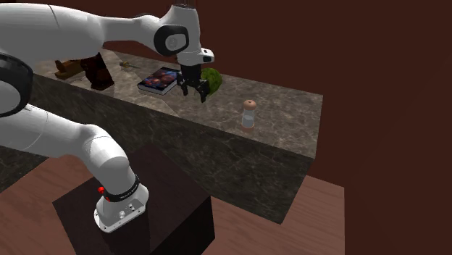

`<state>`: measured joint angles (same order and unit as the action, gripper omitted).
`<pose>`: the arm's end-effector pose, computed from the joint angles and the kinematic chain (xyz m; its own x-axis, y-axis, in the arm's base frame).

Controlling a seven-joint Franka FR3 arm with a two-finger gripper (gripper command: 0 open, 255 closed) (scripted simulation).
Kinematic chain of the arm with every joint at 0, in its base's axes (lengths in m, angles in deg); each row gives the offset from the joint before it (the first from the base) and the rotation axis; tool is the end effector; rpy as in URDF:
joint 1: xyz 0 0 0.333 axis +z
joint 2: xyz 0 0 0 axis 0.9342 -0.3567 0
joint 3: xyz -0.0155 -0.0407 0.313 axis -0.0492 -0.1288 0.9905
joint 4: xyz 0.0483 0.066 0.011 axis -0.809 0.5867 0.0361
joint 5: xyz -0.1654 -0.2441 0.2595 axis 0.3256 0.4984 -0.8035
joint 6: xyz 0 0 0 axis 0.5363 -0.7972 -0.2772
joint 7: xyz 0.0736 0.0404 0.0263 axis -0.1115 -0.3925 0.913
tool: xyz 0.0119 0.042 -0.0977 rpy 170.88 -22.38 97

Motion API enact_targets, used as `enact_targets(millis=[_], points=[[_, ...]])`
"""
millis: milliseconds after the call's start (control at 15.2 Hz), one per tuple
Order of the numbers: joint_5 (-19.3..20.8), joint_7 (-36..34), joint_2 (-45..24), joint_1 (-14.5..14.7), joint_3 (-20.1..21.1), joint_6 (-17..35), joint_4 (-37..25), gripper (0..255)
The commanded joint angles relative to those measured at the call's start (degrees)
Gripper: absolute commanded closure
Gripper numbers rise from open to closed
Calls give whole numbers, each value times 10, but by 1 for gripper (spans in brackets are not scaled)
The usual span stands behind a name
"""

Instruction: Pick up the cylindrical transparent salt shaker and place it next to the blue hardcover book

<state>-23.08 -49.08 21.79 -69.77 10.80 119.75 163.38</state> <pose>0.3934 -0.0397 0.5219 0.9830 0.1839 0.0004 0.1838 -0.9828 -0.0183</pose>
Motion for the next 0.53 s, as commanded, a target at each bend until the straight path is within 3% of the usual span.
enact_targets(millis=[0, 462], points=[[0, 13, -46, 0, -8, 26, -24, 0], [-11, 67, -196, -3, -38, 84, -125, 0]])
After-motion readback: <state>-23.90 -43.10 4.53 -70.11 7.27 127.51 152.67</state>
